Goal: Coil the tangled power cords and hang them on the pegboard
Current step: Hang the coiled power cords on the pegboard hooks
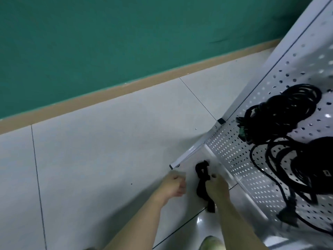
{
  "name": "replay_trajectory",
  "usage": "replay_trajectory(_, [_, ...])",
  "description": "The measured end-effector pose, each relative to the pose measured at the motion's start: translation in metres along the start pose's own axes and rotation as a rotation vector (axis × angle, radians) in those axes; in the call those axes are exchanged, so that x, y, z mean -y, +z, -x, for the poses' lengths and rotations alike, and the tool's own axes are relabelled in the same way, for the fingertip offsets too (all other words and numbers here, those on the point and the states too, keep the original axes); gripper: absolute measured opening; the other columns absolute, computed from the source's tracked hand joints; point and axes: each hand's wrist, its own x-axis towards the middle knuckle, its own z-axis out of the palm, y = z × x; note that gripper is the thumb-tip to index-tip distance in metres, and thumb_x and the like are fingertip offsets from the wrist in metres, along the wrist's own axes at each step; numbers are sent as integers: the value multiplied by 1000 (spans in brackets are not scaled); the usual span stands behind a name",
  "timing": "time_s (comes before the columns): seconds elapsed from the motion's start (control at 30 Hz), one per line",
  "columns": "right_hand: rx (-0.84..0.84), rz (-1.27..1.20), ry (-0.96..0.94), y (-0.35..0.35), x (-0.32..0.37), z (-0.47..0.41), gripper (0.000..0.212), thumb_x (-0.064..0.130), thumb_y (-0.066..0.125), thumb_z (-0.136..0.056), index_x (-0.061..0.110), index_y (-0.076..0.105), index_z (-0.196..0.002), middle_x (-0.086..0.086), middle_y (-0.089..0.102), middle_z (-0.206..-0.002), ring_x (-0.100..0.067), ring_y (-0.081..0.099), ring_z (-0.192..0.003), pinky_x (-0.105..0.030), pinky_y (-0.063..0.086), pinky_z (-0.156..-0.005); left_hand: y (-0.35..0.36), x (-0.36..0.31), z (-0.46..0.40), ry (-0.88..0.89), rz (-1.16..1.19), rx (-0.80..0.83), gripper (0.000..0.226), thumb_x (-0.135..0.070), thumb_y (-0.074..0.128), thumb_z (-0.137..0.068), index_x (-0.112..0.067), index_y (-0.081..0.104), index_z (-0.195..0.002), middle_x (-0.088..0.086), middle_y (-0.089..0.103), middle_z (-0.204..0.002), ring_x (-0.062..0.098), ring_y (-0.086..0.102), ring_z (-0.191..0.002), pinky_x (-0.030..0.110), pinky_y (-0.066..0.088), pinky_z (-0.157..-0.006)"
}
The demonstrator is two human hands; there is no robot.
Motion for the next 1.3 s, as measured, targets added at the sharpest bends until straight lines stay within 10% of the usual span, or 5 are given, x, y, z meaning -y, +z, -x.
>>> replay_trajectory(0.13, [-3, -23, 59, 14, -14, -26, 28, 9, 56, -95, 4, 69, -120, -17, 70, -112, -24, 60, -89, -36, 53, -85, 11, 1, 0, -59, -125, 28, 16, -26, 48, -106, -26, 60, -95, 7, 58, -91, 20, 57, -74, 22, 45, -59])
replay_trajectory(0.37, [88, 14, 14, 46, -29, -31, 10, 25, 60, -95, 24, 68, -89, -2, 69, -92, -20, 62, -86, -31, 49, -75, 19, 28, 23, 72, -190, -36, 31, -24, 58, -103, -1, 59, -124, 20, 71, -113, 16, 65, -83, 21, 50, -65])
replay_trajectory(0.57, [187, -390, 35, 54, -29, 4, 7, 5, 64, -97, 9, 65, -93, -13, 70, -91, -24, 65, -81, -32, 50, -70, 10, 40, 39, 120, -159, -41, 19, -14, 67, -98, 0, 67, -111, 8, 67, -82, 6, 60, -55, 20, 47, -55])
replay_trajectory(0.97, [135, -566, -305, -14, 97, 88, 20, 24, 63, -101, 13, 76, -92, -4, 77, -78, -14, 70, -65, -17, 48, -51, -36, -76, 151, 473, 78, 29, 46, -48, 60, -101, -11, 71, -125, 8, 74, -119, 21, 62, -105, 38, 42, -92])
replay_trajectory(1.3, [62, -676, -761, -155, 150, 233, 30, 34, 61, -103, 16, 83, -92, -5, 80, -97, -22, 73, -105, -44, 50, -107, 19, -200, 334, 886, 84, 201, 40, -36, 47, -100, -7, 71, -116, 6, 76, -103, 17, 69, -96, 29, 53, -85])
